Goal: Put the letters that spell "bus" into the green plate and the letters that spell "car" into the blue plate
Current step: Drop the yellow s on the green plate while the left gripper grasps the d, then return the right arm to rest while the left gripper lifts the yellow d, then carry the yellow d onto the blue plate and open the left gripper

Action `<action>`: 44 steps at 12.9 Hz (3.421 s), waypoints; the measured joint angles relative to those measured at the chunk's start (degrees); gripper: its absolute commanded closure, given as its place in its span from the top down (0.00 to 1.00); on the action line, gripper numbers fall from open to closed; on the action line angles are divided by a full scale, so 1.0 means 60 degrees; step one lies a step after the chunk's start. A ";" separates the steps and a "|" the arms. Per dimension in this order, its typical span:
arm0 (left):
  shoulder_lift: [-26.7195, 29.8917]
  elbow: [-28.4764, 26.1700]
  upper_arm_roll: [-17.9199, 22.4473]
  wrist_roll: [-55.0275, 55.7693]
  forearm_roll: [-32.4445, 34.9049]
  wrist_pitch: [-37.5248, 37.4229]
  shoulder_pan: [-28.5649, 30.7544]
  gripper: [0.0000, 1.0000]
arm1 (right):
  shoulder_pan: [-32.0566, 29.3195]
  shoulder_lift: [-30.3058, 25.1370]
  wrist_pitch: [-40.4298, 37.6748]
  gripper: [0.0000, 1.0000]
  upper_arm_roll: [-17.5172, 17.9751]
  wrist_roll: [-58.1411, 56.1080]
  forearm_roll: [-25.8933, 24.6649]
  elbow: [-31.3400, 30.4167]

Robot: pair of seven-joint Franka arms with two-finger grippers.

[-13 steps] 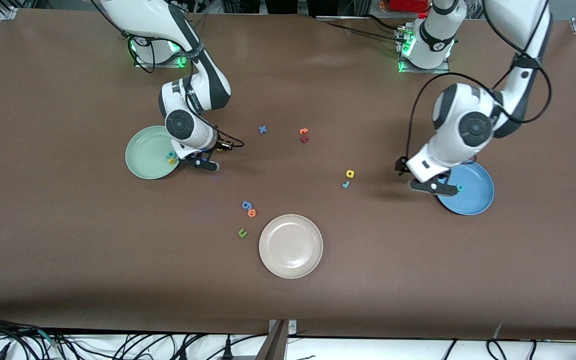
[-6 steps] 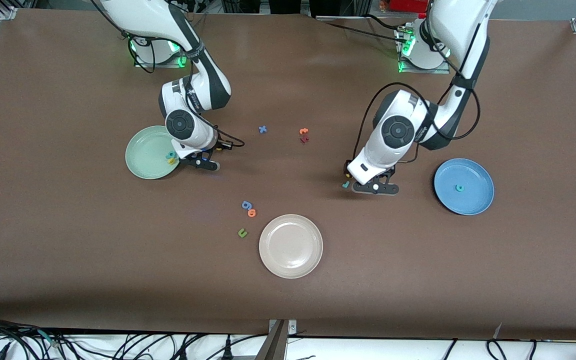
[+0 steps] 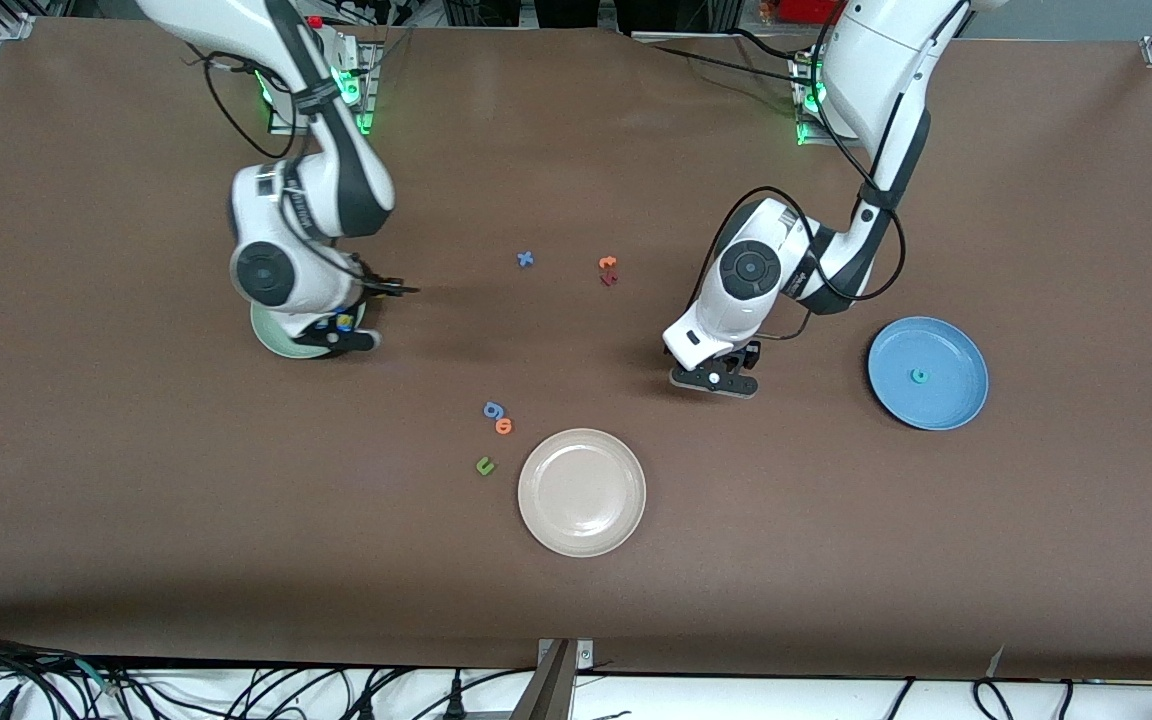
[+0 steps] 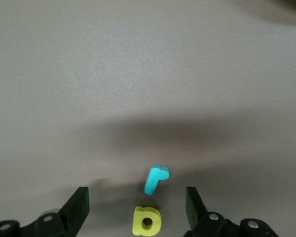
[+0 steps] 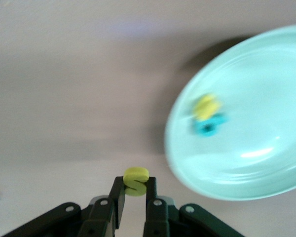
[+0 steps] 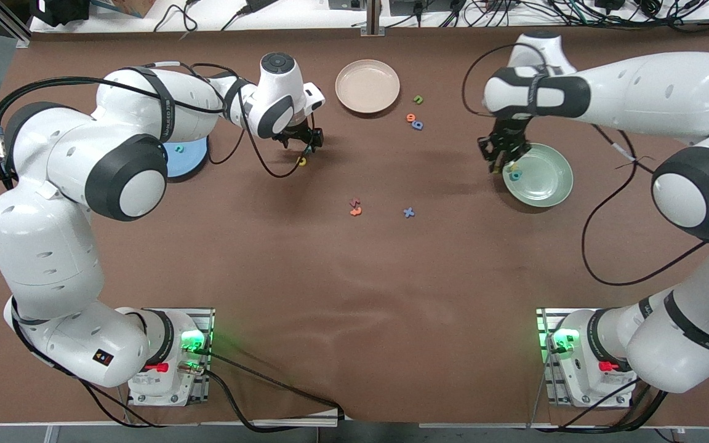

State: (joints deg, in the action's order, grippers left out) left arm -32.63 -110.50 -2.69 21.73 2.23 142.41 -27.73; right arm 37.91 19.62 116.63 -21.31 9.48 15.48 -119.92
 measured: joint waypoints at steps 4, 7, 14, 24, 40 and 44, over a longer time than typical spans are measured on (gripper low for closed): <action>0.0196 -0.0363 -0.0024 -0.0192 0.0002 -0.0011 -0.0008 0.87 | -0.0394 0.0383 0.0001 0.10 -0.0719 -0.2030 -0.0015 -0.0120; 0.0215 -0.0609 -0.0047 -0.0241 0.0002 -0.0011 -0.0015 0.85 | -0.0661 0.0728 0.0151 0.16 -0.0719 -0.2541 -0.0014 -0.0119; 0.0215 -0.0661 -0.0048 -0.0263 0.0002 -0.0010 -0.0024 0.82 | -0.0986 0.1051 -0.0040 1.00 -0.0679 -0.3081 -0.0010 0.0295; 0.0074 -0.0713 -0.0045 -0.0276 0.0002 0.0284 -0.0023 0.51 | -0.0977 0.0430 -0.6237 1.00 -0.0983 -0.3076 -0.1195 0.5745; 0.1217 -0.0686 0.0375 -0.5779 0.0002 -0.0750 0.2767 0.18 | -0.6113 -0.3647 -0.4357 1.00 0.3359 -0.1694 -0.2837 0.3757; 0.1282 -0.0741 0.1404 -0.7649 0.0002 -0.0806 0.3376 0.19 | -0.6144 -0.3641 -0.4377 1.00 0.3388 -0.1620 -0.2838 0.3611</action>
State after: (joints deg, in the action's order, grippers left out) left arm -24.94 -114.95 5.74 -24.17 2.24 137.57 -7.47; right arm 1.04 -2.22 90.37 -0.98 -0.24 -1.55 -98.25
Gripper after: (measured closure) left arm 0.718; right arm 0.000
